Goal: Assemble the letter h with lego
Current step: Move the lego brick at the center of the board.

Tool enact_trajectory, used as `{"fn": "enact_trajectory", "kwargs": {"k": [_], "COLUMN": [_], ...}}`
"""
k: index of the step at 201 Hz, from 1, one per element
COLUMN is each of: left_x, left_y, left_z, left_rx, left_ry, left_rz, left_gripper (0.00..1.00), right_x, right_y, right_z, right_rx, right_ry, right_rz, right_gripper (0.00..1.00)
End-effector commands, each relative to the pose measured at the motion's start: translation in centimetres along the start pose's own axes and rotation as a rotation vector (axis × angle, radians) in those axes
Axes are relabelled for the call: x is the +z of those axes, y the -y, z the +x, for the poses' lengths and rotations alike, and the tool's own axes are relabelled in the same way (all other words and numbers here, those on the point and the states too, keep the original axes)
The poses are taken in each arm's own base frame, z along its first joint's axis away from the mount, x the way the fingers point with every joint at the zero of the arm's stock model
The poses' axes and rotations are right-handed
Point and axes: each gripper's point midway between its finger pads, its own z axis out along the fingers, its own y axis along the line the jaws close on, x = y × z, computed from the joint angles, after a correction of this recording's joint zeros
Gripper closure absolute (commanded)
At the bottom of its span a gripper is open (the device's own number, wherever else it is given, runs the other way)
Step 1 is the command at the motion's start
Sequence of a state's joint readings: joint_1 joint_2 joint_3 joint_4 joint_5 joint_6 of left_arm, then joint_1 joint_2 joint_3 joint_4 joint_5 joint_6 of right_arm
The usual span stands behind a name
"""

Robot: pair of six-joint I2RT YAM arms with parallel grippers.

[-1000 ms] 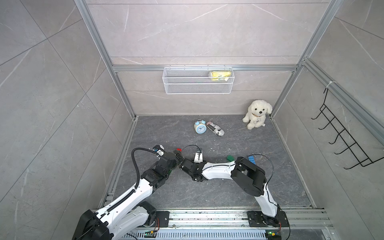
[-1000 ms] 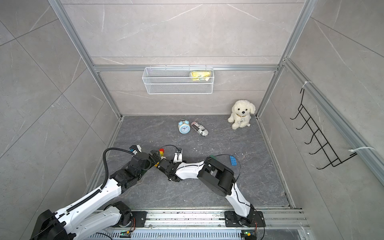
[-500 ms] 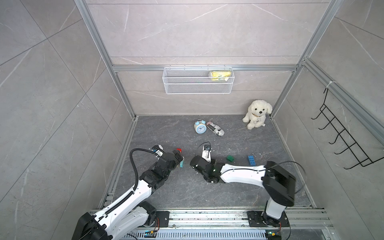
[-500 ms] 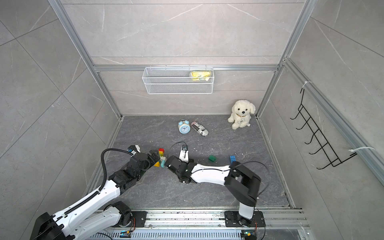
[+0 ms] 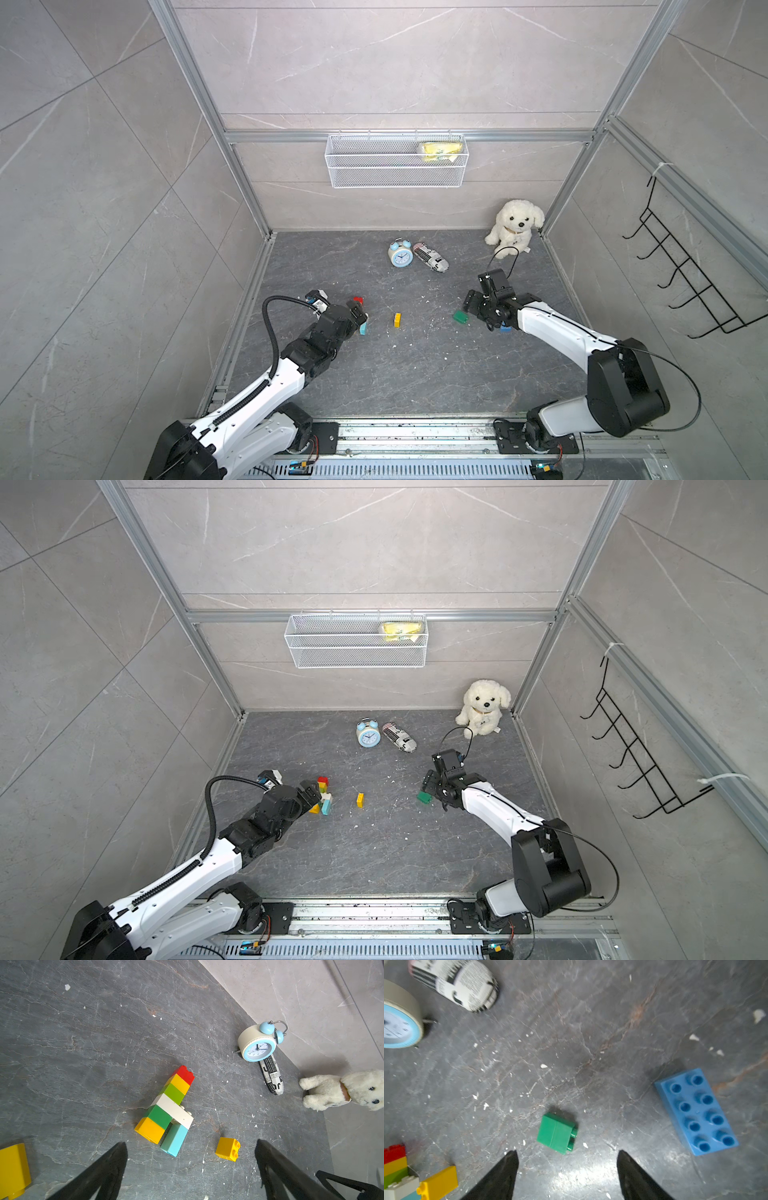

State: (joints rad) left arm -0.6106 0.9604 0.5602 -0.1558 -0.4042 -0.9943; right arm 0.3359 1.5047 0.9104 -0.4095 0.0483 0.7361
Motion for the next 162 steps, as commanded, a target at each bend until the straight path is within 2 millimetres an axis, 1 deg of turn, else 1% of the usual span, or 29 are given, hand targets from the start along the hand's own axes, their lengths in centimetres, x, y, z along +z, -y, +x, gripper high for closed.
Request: {"fn": "enact_trajectory", "kwargs": {"k": [1, 16, 31, 54, 87, 120, 138, 162], "left_x": [0.1, 0.3, 0.4, 0.5, 0.3, 0.2, 0.2, 0.3], "left_y": [1.0, 1.2, 1.4, 1.5, 1.7, 1.8, 1.9, 2.0], "left_z": [-0.5, -0.4, -0.3, -0.2, -0.2, -0.2, -0.3, -0.2], "left_rx": [0.016, 0.023, 0.027, 0.031, 0.035, 0.038, 0.037, 0.041], "left_ry": [0.007, -0.002, -0.011, -0.014, -0.014, -0.015, -0.014, -0.020], "left_rz": [0.027, 0.033, 0.037, 0.040, 0.049, 0.054, 0.058, 0.059], "left_gripper": [0.00, 0.01, 0.01, 0.01, 0.00, 0.01, 0.01, 0.01], "right_x": [1.4, 2.4, 3.1, 4.1, 4.7, 5.4, 5.9, 6.3], "right_y": [-0.3, 0.0, -0.1, -0.6, -0.7, -0.5, -0.6, -0.9], "right_z": [2.1, 2.2, 2.1, 2.3, 2.0, 1.9, 2.1, 2.6], "right_rx": [0.025, 0.075, 0.101, 0.085, 0.041, 0.033, 0.018, -0.021], "right_ry": [-0.146, -0.150, -0.148, -0.167, -0.148, -0.144, -0.156, -0.158], "right_rz": [0.015, 0.039, 0.040, 0.059, 0.128, 0.177, 0.200, 0.221], "right_gripper": [0.23, 0.23, 0.22, 0.22, 0.22, 0.22, 0.23, 0.26]}}
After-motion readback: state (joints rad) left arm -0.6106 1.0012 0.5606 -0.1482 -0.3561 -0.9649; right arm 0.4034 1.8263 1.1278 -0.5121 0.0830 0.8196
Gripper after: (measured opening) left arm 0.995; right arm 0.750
